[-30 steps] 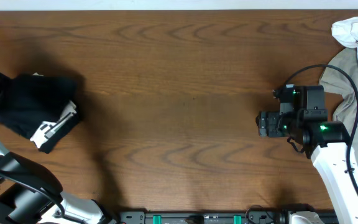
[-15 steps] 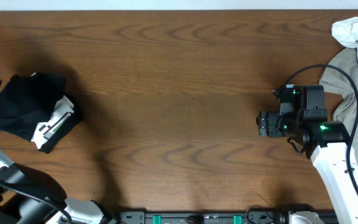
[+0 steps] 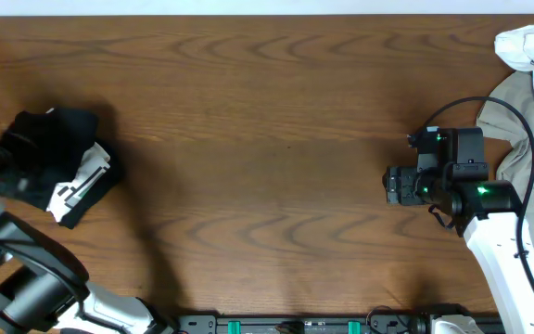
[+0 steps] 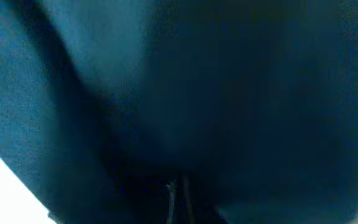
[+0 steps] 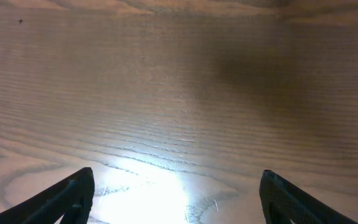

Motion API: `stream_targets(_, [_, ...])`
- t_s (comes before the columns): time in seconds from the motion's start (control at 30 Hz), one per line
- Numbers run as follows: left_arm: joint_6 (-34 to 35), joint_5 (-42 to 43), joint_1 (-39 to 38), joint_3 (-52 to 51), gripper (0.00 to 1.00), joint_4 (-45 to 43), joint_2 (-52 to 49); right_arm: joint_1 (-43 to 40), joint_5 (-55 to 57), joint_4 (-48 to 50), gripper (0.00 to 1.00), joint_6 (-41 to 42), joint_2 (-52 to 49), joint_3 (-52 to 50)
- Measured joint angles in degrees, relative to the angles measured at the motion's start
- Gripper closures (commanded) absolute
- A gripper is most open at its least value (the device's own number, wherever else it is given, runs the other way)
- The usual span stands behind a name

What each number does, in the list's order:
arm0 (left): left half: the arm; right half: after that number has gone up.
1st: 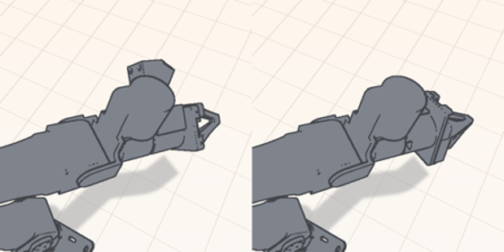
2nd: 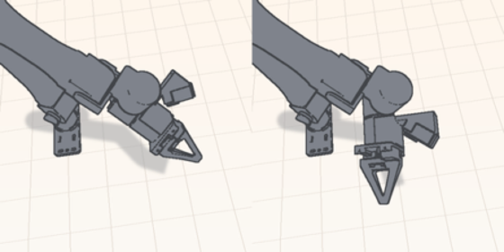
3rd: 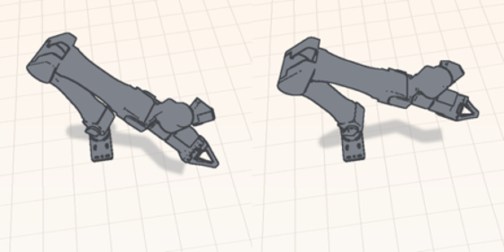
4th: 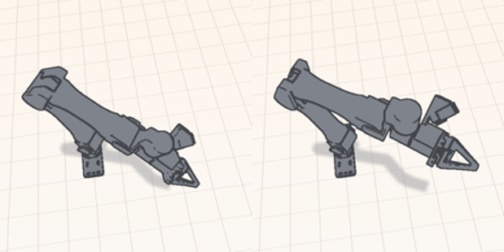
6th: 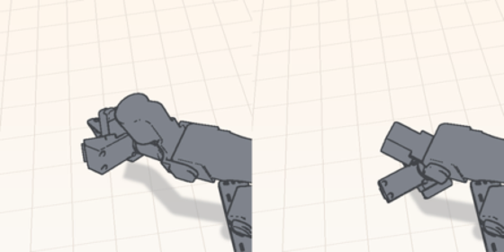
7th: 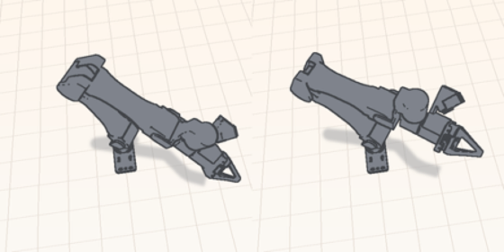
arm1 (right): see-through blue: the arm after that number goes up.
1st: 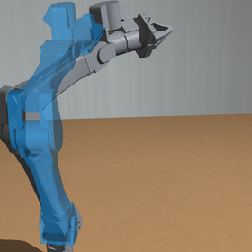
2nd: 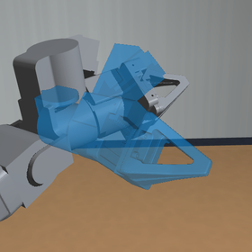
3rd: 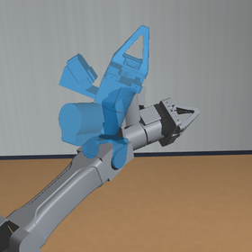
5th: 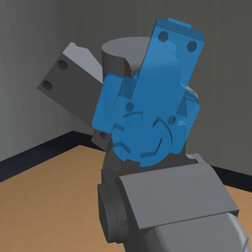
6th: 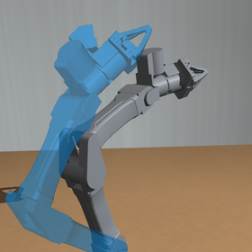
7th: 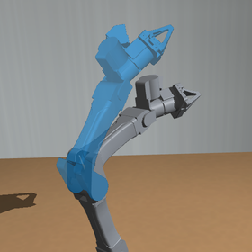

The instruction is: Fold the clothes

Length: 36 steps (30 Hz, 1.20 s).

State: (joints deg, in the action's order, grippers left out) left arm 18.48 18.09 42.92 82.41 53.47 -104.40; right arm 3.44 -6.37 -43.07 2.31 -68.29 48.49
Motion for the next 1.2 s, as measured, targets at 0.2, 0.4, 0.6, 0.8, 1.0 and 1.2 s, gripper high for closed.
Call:
stream_targets(0.2, [1.7,0.0,-0.1,-8.4,0.94,4.4,-0.7,0.0,0.0,0.0,0.17,0.0,0.0,0.0])
stream_targets(0.4, [1.9,0.0,-0.5,-8.9,0.94,6.6,-0.7,0.0,0.0,0.1,0.17,0.0,0.0,0.0])
stream_targets(0.6, [1.6,0.4,-0.6,-8.9,0.94,6.6,-0.6,0.0,0.0,0.1,0.17,0.0,0.0,0.0])
stream_targets(0.8, [-0.1,3.4,-0.8,-8.9,0.94,6.7,4.3,0.0,0.0,0.2,0.17,0.0,0.0,0.0])
stream_targets(1.0, [-3.2,5.0,-6.1,-8.9,0.91,6.6,20.1,0.0,0.0,1.3,0.16,0.0,0.0,0.0])
stream_targets(1.2, [-7.6,5.8,-18.0,-8.9,0.75,6.8,30.2,0.0,-0.6,3.8,0.01,0.1,0.0,0.0])
